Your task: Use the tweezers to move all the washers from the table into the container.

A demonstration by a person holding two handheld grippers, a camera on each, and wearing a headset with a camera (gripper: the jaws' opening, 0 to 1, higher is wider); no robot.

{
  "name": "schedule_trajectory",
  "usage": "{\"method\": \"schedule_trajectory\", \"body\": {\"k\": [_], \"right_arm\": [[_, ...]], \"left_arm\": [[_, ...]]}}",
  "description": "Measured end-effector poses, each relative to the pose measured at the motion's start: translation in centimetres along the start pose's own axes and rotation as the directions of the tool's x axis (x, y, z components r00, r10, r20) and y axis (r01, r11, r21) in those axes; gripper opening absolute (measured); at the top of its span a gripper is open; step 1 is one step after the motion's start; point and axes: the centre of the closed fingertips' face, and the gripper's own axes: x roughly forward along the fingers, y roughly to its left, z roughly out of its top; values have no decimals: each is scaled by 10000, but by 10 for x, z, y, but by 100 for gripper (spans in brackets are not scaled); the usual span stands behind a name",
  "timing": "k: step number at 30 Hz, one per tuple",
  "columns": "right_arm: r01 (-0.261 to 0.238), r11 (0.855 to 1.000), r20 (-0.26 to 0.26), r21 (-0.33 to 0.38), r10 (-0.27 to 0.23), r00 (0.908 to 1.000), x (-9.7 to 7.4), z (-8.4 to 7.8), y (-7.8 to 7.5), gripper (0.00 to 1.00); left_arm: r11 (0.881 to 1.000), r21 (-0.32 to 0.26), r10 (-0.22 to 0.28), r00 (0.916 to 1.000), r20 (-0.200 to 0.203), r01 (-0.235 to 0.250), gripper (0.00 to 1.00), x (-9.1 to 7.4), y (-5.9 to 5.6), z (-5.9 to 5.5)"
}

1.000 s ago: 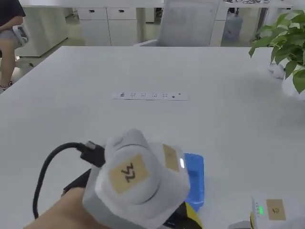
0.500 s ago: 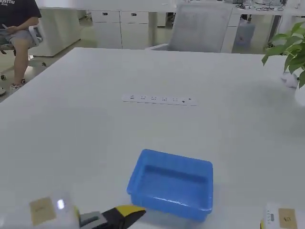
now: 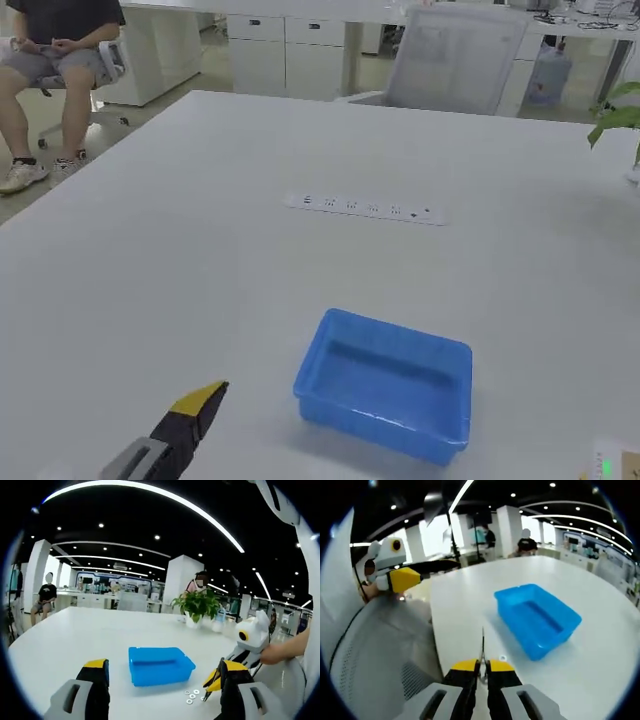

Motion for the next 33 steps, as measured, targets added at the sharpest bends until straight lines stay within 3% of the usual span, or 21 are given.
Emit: {"method": "schedule_trajectory", "body": {"k": [1,4,5,9,13,16,20,25,30,33], "right_arm": [[102,9999,-35,-58,-103,9999,0,0,1,3],[353,9994,-18,-45,-353,9994,0,-1,2,3],[481,9988,-21,-44,-481,9988,-1,-2,2,3],[676,9966,-74,-474,-680,9977,-1,-3,3,3],[677,9921,-133,-1057,-695,9975,1,-1,5,3],[739,9908,-101,-1131,-755,9971,3,0,5,3],[652,9913,-15,-1146,-658,9978,6,3,6,3],[670,9866,-124,-1491,-696,9975,6,2,9,3],[666,9908,-14,-1176,-672,9977,4,1,5,3],[738,9927,17,-955,-739,9973,3,0,1,3]], "left_arm": [[9997,71,256,9992,-305,-254,92,-1,4,-5],[9991,248,346,9972,-660,-330,87,0,5,-11],[9981,440,457,9969,-645,-429,87,-1,7,-11],[9986,142,520,9979,-379,-515,88,-4,10,-7],[9984,227,534,9980,-340,-526,88,-4,10,-7],[9973,327,674,9971,-350,-662,88,-5,13,-7],[9965,200,809,9967,20,-809,89,-7,15,0],[9958,303,877,9958,-256,-869,90,-6,14,-5],[9964,86,842,9964,-106,-841,92,-7,13,-2],[9966,222,797,9966,-225,-792,92,-7,12,-5]]}}
